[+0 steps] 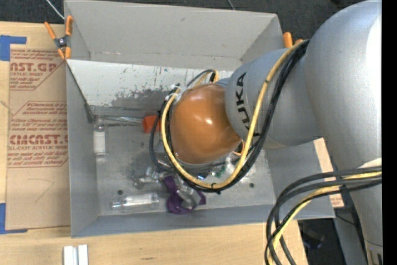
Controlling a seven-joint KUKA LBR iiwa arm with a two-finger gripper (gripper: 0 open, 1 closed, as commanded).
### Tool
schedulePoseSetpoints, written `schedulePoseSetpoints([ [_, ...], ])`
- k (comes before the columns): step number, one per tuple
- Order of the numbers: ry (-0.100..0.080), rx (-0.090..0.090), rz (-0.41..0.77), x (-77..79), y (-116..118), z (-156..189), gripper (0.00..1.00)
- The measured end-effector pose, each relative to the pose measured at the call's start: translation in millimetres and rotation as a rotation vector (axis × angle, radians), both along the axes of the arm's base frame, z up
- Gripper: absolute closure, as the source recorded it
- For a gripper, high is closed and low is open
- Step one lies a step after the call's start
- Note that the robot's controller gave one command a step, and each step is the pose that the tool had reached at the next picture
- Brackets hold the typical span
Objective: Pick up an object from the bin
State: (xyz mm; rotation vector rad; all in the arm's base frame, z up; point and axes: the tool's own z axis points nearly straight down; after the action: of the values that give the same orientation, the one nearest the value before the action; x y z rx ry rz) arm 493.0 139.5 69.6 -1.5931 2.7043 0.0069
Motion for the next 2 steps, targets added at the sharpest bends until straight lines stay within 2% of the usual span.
schedulePoseSetpoints([
  [1,0.000,0.001,0.185,1.6,17.3,0.1,0.00],
  [2,0.000,0.002,0.183,1.5,17.7,0.1,0.00],
])
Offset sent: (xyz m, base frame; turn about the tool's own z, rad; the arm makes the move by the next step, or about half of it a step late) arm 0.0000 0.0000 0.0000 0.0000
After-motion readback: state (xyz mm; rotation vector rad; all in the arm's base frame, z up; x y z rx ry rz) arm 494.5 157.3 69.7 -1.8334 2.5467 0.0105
